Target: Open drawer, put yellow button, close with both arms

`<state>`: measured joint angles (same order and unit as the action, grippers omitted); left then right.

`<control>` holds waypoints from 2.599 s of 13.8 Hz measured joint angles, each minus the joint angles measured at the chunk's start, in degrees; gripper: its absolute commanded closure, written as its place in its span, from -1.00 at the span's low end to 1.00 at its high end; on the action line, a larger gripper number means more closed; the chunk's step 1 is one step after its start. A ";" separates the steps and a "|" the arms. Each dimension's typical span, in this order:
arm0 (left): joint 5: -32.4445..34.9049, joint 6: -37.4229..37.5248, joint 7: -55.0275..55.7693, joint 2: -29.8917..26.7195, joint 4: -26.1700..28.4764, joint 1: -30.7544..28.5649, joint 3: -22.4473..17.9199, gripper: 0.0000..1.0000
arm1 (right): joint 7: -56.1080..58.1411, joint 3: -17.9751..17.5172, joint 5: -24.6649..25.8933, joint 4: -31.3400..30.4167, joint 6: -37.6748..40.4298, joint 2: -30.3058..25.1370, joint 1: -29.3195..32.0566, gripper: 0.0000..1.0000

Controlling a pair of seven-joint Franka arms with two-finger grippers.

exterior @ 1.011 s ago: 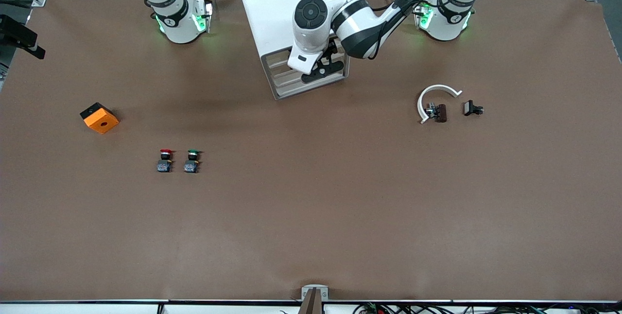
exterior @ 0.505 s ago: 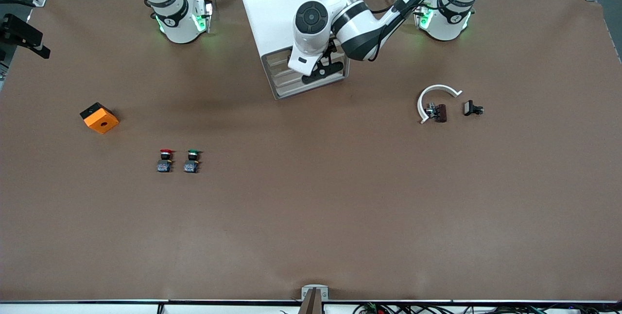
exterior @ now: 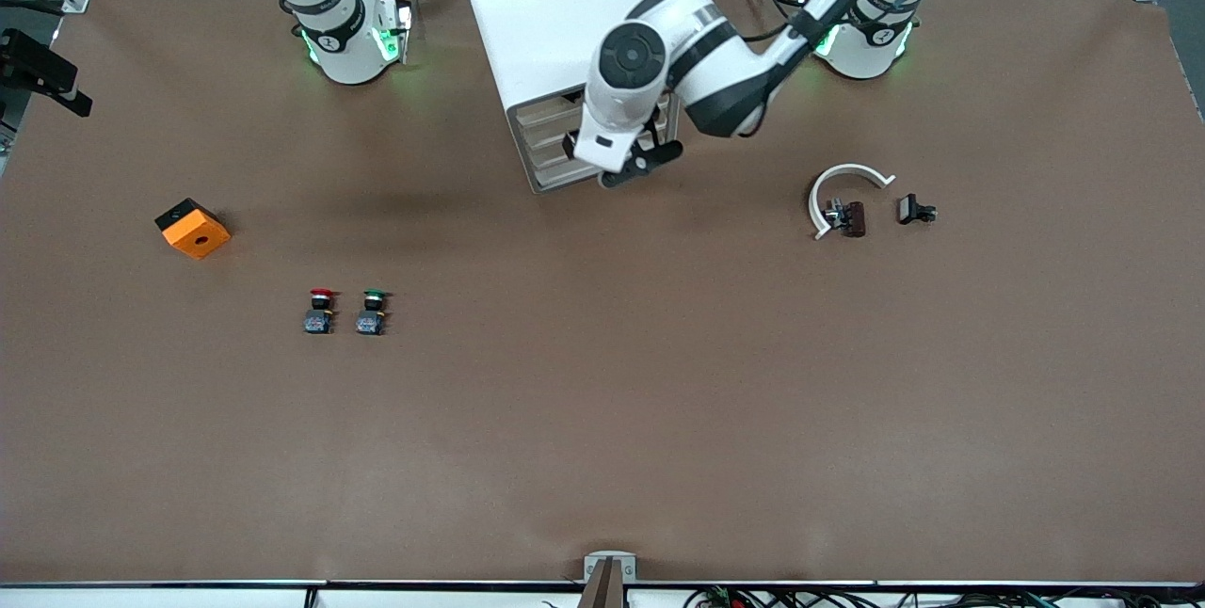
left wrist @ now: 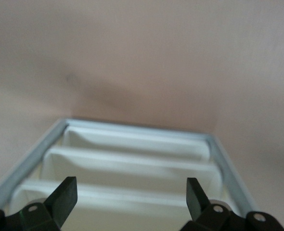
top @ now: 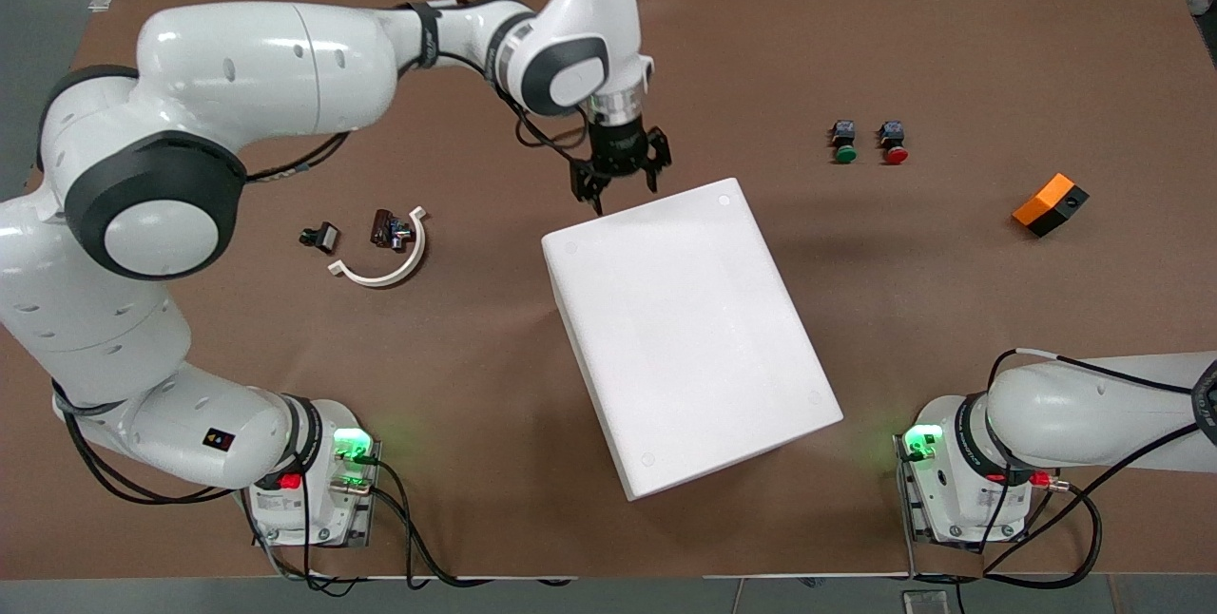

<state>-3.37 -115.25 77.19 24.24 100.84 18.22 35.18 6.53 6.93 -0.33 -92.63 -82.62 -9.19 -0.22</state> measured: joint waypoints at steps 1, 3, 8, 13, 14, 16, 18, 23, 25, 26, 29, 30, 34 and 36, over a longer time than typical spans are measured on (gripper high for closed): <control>0.75 1.51 -1.63 -0.23 -0.42 -2.00 0.05 -1.00 | -0.93 0.00 0.00 0.00 -0.04 0.00 0.00 -1.00; 1.50 5.58 -7.36 -1.39 -0.93 -6.24 0.13 -1.00 | -1.87 -0.07 0.00 0.00 -0.08 -0.01 -0.02 -1.00; 1.72 16.15 -24.85 -6.88 -1.14 -17.48 0.31 -1.00 | -2.14 -0.24 -0.02 0.00 -0.48 -0.02 -0.13 -1.00; 1.78 27.53 -43.09 -14.41 -1.17 -27.87 0.23 -1.00 | -2.34 -0.28 -0.02 0.00 -0.67 -0.05 -0.18 -1.00; 1.78 29.25 -46.36 -16.10 -1.17 -28.52 -0.78 -1.00 | -2.35 -0.29 -0.02 0.00 -0.68 -0.05 -0.18 -1.00; 1.78 32.07 -51.49 -19.34 -1.15 -26.35 -6.16 -1.00 | -2.36 -0.29 -0.02 -0.01 -0.69 -0.05 -0.19 -1.00; 1.78 33.73 -55.79 -21.91 -0.95 -21.93 -13.41 -1.00 | -2.38 -0.30 -0.02 -0.01 -0.82 -0.05 -0.20 -1.00; 1.78 34.99 -63.77 -28.94 1.41 -13.95 -29.37 -1.00 | -2.39 -0.31 -0.03 -0.02 -0.95 -0.05 -0.24 -1.00; 2.06 33.58 -66.13 -32.19 3.13 -13.75 -32.17 -1.00 | -2.39 -0.31 -0.02 -0.03 -0.96 -0.05 -0.25 -1.00; 2.65 31.45 -67.04 -33.64 4.36 -13.80 -32.80 -1.00 | -2.39 -0.31 -0.02 -0.03 -0.96 -0.05 -0.25 -1.00; 3.19 24.77 -69.53 -37.21 8.03 -14.75 -33.20 -1.00 | -2.39 -0.31 -0.02 -0.04 -0.96 -0.05 -0.25 -1.00; 3.20 24.06 -69.88 -37.96 8.16 -15.21 -33.20 -1.00 | -2.41 -0.30 -0.02 -0.06 -0.96 -0.05 -0.25 -1.00; 3.21 24.07 -70.52 -39.65 6.41 -16.78 -33.27 -1.00 | -2.42 -0.29 -0.02 -0.10 -0.96 -0.05 -0.25 -1.00; 3.21 25.64 -70.52 -39.72 5.02 -16.90 -33.32 -1.00 | -2.49 -0.22 -0.02 -0.06 -0.98 -0.05 -0.25 -1.00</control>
<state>-0.15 -89.61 6.67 -15.48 105.87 1.33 1.86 4.04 6.71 -0.36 -92.69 -83.60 -9.24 -0.47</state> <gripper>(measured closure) 0.000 0.000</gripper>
